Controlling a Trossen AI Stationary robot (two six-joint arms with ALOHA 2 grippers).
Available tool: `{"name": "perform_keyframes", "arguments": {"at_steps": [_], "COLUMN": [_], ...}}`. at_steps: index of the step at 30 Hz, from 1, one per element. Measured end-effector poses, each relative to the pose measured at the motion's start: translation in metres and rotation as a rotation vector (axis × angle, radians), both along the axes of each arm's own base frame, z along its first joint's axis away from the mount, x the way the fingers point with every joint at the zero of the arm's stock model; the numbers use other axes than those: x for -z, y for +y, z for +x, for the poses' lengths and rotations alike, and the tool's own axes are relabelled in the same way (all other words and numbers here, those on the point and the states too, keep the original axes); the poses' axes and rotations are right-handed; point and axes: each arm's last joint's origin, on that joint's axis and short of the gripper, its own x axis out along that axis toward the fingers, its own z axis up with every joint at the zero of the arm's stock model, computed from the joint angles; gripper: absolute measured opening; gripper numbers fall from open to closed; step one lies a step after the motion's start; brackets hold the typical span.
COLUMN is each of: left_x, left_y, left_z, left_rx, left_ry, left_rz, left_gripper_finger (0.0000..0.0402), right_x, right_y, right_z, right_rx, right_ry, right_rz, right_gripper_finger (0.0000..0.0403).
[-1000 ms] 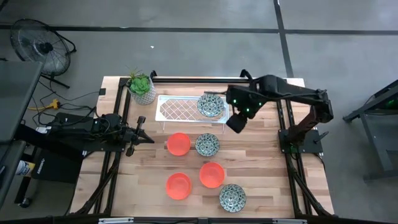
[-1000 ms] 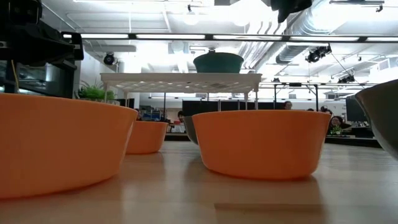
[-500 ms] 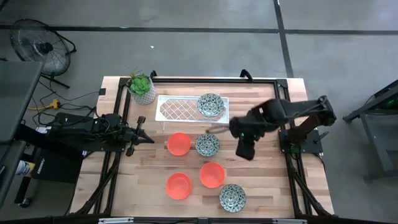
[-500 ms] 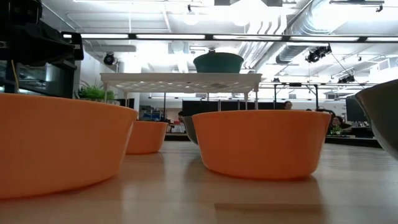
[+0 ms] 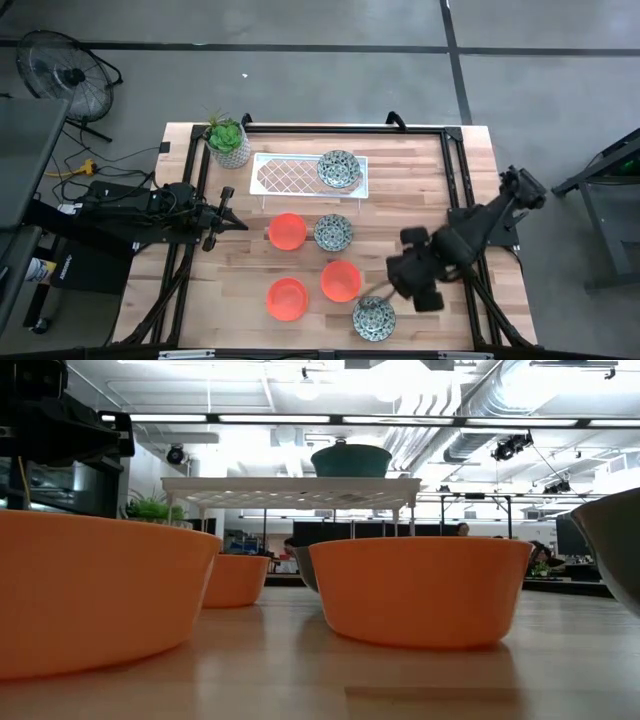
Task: Pick & Place Mini bowls
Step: Stack the bottom white patterned bowl on the white patterned bowl on the shelf
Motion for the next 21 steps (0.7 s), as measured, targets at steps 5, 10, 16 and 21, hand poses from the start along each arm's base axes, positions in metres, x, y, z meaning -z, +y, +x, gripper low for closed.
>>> {"name": "perform_keyframes", "arguments": {"at_steps": [5,10,16,21], "left_x": [0.000,0.000,0.000,0.000], "left_y": [0.000,0.000,0.000,0.000], "left_z": [0.000,0.000,0.000,0.000], "left_rx": [0.000,0.000,0.000,0.000], "left_ry": [0.000,0.000,0.000,0.000], "left_rz": [0.000,0.000,0.000,0.000], "left_gripper_finger": [0.0000,0.0000,0.0000,0.0000], "right_x": [0.027,0.051,0.080,0.097], "right_y": [0.028,0.047,0.064,0.075], "right_z": [-0.004,-0.008,-0.015,-0.012], "right_rx": [-0.133,-0.248,-0.397,-0.535], "right_ry": [-0.056,-0.118,-0.174,-0.217], "right_rz": [0.074,0.148,0.189,0.144], "right_gripper_finger": [0.0153,0.0153,0.0153,0.0153]}}
